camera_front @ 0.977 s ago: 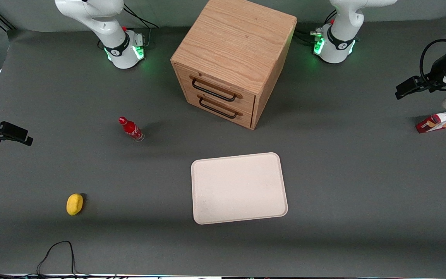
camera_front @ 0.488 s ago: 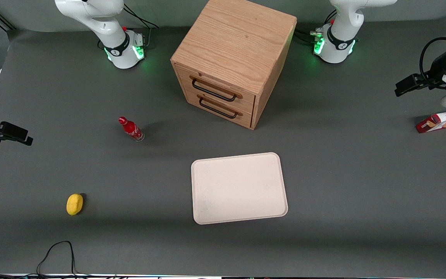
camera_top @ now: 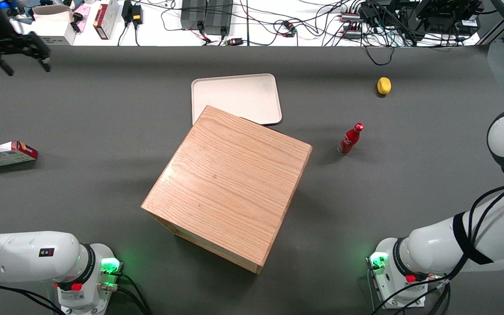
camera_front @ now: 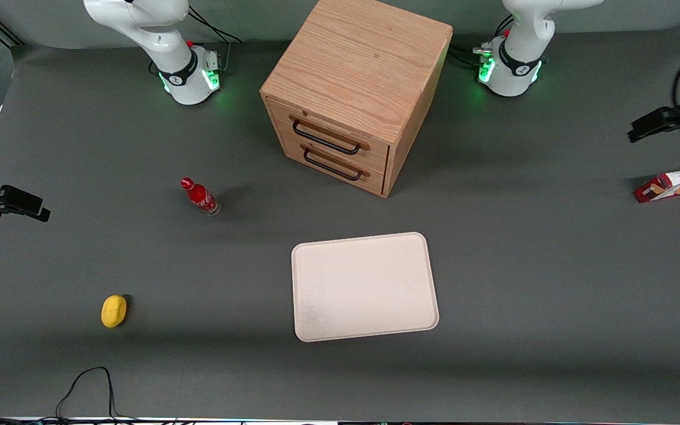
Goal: Place red cookie box on tray
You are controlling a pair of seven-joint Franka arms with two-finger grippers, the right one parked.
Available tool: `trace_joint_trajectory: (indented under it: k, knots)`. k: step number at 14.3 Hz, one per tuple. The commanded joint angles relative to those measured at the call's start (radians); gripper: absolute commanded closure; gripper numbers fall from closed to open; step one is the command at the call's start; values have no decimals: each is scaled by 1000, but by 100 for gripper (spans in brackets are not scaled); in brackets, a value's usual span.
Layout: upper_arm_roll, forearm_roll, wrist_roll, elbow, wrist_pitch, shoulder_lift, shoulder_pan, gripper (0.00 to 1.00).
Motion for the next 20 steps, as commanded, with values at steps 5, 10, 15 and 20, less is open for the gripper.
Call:
trace_joint_trajectory:
  k: [5, 10, 15, 20]
  knots:
    - [-4, 74, 588, 143, -26, 96, 279, 0]
    - [-4, 123, 1098, 246, -16, 182, 456, 0]
    - [-4, 151, 1577, 348, 26, 303, 580, 0]
    - [-4, 152, 1777, 290, 99, 348, 609, 1]
